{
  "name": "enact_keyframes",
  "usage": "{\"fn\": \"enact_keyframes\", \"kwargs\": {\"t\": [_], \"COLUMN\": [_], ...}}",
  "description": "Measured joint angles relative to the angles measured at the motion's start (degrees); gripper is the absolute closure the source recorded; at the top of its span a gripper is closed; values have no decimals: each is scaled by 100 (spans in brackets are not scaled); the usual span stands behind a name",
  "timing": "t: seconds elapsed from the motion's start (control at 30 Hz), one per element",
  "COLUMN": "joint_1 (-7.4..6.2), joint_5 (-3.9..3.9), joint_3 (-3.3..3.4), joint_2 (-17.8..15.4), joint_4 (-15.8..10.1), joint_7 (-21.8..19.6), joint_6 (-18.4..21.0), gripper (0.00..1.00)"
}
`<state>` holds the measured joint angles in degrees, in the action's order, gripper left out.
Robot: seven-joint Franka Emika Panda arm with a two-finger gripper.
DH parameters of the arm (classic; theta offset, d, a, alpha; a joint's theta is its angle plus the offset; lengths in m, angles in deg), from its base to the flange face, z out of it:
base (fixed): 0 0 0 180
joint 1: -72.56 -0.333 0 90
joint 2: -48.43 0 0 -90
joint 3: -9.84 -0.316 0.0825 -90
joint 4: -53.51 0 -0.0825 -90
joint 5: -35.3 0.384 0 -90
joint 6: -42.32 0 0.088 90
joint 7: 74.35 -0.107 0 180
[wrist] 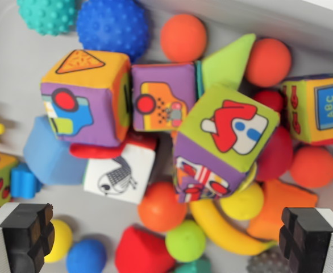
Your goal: Pick an object from the bin
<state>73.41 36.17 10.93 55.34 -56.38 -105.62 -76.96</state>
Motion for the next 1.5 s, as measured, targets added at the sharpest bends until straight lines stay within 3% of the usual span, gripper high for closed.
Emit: {"fn": "enact_keyframes", "kwargs": {"t": [0.6,1.5], "joint_1": [35,92], "joint_5": [18,30], "joint_3": [0,0], "joint_2": [73,234], "joint_4": [-80,-201], "joint_7": [908,2604], "joint_6": [-112,-323], "gripper": [0,0]}}
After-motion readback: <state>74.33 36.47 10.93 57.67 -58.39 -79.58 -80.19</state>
